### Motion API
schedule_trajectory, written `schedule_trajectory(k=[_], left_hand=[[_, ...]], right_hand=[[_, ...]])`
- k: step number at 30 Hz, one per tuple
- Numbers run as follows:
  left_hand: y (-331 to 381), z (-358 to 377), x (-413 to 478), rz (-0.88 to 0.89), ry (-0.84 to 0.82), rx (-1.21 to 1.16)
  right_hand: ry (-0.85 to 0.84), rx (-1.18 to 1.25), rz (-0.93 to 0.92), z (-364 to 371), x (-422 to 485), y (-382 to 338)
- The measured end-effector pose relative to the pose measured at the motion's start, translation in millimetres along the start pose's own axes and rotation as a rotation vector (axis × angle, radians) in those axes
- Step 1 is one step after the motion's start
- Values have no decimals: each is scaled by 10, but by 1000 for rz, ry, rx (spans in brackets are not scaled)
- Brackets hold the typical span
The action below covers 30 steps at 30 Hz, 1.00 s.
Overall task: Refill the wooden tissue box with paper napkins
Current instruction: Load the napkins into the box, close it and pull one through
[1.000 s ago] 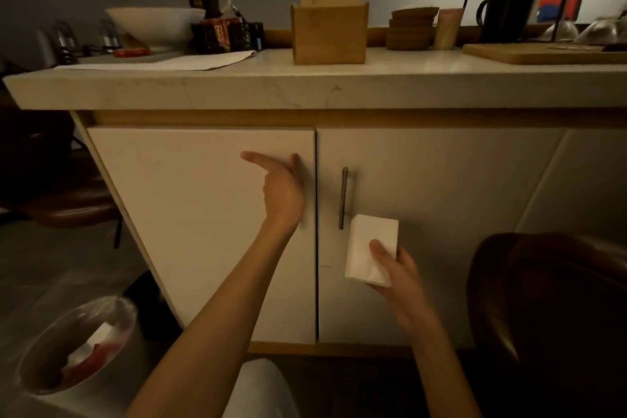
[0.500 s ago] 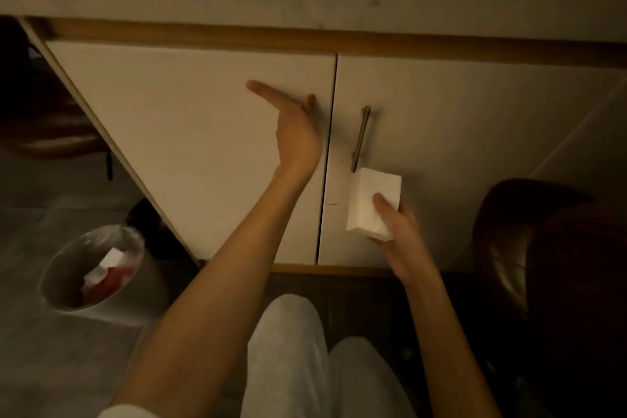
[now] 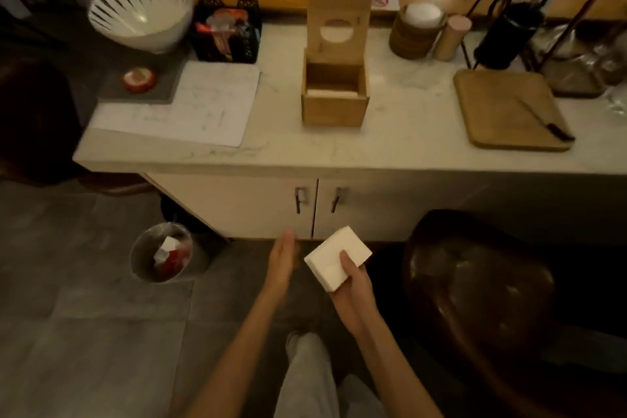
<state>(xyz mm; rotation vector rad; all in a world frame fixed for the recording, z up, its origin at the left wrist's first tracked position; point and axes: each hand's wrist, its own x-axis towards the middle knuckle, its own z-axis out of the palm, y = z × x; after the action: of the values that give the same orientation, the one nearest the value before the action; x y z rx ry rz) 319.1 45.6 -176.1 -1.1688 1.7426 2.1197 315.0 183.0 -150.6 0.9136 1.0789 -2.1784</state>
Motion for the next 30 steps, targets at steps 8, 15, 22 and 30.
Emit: schedule_trajectory(k=[8,15,22,30], left_hand=[[1101,-151,-1242,16,-170,-43],[1770,-44,-958,233,-179,213],[2187,218,-224,487,-240,449],[2122,261,241,532,-170,509]], right_hand=[[-137,72,124,693,-888,-577],[-263,-147,2,843,-738,-1146],[-205,-931,-547,1157,-131,-1851],[-164,-1257,-742,1326,340,-1836]])
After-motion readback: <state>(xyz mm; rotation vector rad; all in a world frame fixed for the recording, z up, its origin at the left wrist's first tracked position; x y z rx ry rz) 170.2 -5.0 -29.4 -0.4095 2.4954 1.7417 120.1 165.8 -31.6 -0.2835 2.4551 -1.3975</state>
